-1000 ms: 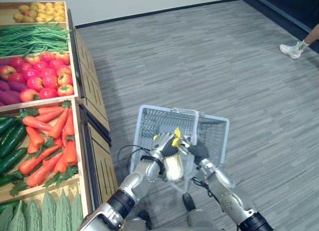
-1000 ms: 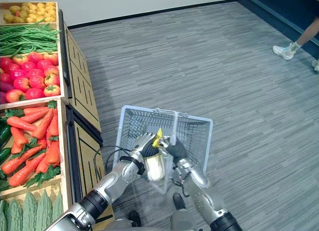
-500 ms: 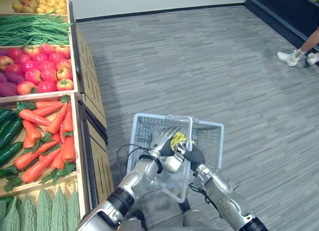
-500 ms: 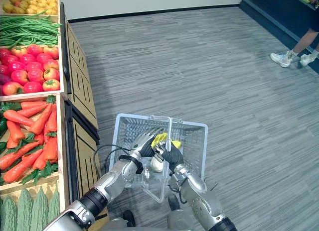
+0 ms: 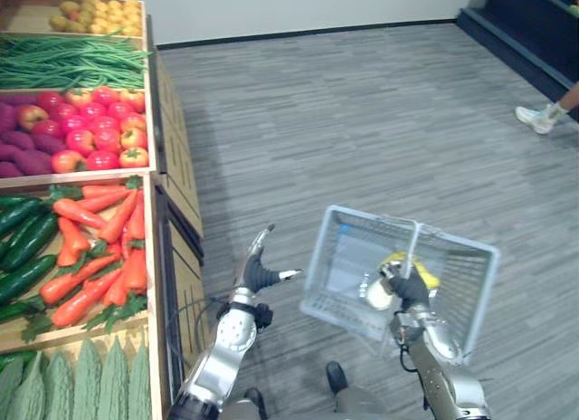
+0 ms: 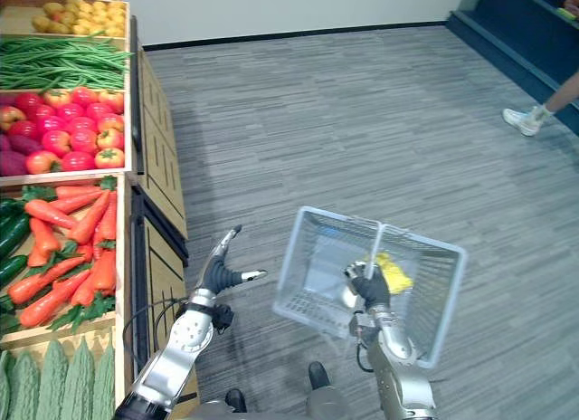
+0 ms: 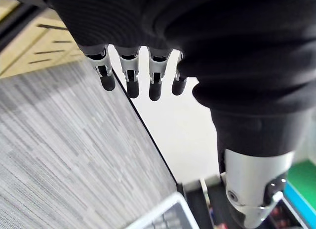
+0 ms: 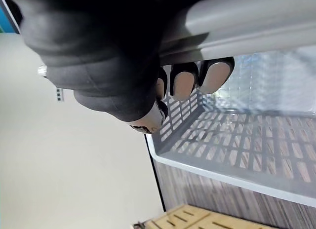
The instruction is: Pick vegetable in the basket
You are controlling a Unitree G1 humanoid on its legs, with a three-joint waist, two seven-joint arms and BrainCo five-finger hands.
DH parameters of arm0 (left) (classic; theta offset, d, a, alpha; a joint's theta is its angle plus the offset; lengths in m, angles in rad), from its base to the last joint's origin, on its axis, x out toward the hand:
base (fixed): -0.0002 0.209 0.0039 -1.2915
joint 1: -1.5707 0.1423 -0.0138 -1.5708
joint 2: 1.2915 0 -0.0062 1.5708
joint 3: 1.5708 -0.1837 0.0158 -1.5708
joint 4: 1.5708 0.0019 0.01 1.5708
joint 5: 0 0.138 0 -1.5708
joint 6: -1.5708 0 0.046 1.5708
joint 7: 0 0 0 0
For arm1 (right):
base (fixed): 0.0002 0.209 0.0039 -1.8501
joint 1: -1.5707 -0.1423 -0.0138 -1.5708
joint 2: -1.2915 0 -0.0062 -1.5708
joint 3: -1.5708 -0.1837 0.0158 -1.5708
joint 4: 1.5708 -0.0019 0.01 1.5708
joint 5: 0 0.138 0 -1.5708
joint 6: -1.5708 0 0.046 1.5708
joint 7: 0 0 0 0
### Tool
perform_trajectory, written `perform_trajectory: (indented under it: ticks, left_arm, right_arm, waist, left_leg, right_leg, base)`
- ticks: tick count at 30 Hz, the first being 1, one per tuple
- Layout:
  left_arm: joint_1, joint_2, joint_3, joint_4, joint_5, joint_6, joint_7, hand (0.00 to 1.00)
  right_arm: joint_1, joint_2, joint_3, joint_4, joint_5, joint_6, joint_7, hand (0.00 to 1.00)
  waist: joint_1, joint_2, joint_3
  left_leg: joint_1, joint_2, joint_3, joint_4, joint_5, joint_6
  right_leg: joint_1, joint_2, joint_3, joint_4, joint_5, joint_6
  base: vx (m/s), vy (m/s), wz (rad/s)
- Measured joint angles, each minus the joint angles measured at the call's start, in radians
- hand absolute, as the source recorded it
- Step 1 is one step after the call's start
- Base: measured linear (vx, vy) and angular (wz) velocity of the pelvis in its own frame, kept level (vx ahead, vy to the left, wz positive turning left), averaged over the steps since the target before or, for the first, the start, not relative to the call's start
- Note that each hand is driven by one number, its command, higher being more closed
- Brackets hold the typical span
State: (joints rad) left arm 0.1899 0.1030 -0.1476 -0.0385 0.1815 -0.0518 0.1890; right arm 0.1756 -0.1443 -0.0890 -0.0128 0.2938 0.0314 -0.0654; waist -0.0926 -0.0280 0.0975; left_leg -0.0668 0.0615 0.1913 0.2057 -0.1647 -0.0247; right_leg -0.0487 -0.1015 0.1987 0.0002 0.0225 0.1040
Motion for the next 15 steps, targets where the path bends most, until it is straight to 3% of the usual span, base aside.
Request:
perform_trajectory:
  ticks: [8, 13, 15]
  left_arm:
    - [0.083, -0.041, 0.197, 0.042, -0.183, -0.003, -0.036, 0.00]
    - [0.122, -0.047, 0.256, 0.091, -0.191, 0.005, -0.035, 0.00]
    - [0.126, -0.070, 0.280, 0.091, -0.190, 0.005, -0.033, 0.00]
  right_arm:
    - [0.105, 0.046, -0.126, 0.004, -0.092, 0.000, 0.002, 1.00]
    - [0.121, 0.078, -0.131, 0.048, -0.157, 0.013, 0.003, 1.00]
    - [0.133, 0.087, -0.138, 0.048, -0.188, 0.015, 0.003, 1.00]
  waist:
    - [0.022, 0.003, -0.021]
    - [0.034, -0.003, -0.025]
    - [0.052, -0.007, -0.025]
  left_leg:
    - [0.032, -0.009, -0.019, -0.061, 0.016, -0.004]
    - [0.047, -0.011, -0.026, -0.085, 0.027, -0.011]
    - [0.036, -0.004, -0.024, -0.052, 0.010, -0.014]
  right_leg:
    - [0.027, -0.007, -0.033, 0.001, -0.013, -0.007]
    - [0.024, -0.007, -0.054, 0.027, -0.045, -0.010]
    - [0.008, -0.001, -0.059, 0.054, -0.066, -0.013]
  base:
    - [-0.01, -0.013, 0.07]
    - [0.00, -0.027, 0.10]
    - [0.06, -0.018, 0.05]
